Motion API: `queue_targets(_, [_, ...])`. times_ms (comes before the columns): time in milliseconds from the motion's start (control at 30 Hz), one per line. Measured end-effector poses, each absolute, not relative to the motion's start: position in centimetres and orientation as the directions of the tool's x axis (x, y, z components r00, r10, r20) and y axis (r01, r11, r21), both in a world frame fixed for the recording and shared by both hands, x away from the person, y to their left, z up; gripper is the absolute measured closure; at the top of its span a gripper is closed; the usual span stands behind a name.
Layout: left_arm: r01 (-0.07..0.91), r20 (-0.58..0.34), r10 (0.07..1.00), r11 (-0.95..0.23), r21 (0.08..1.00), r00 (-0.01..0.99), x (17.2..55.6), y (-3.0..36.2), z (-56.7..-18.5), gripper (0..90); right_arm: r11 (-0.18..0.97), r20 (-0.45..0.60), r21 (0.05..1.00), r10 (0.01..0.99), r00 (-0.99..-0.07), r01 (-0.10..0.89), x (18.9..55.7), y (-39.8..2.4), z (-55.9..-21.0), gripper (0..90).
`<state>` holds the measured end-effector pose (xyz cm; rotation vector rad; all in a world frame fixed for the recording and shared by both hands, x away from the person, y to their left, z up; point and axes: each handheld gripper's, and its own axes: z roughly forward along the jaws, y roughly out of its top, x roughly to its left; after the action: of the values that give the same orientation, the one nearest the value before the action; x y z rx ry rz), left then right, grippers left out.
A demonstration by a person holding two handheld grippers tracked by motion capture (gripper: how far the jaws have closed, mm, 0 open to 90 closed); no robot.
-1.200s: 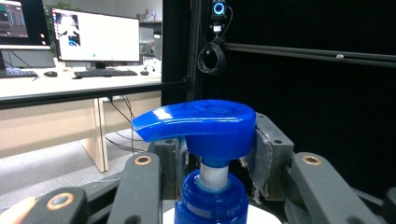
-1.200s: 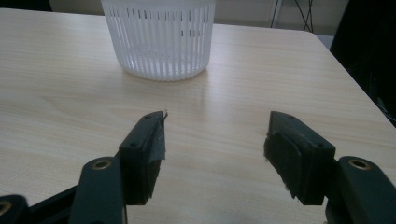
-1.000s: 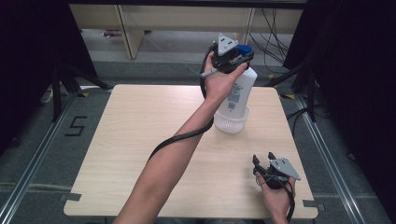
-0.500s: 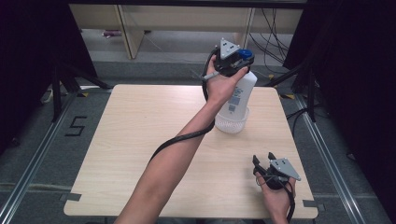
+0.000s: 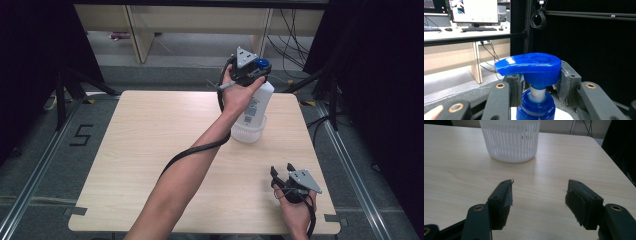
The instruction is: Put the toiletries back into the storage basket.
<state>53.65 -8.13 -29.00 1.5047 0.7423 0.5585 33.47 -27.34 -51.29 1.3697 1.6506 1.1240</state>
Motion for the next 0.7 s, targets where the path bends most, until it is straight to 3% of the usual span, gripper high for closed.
queue_targets(700, [0.160, -0.095, 0.744, -0.016, 0.987, 0.661, 54.6, -8.8, -32.4, 59.6, 0.097, -0.029, 0.925, 0.982, -0.186, 0.367, 33.4, -27.5, -51.3, 38.4])
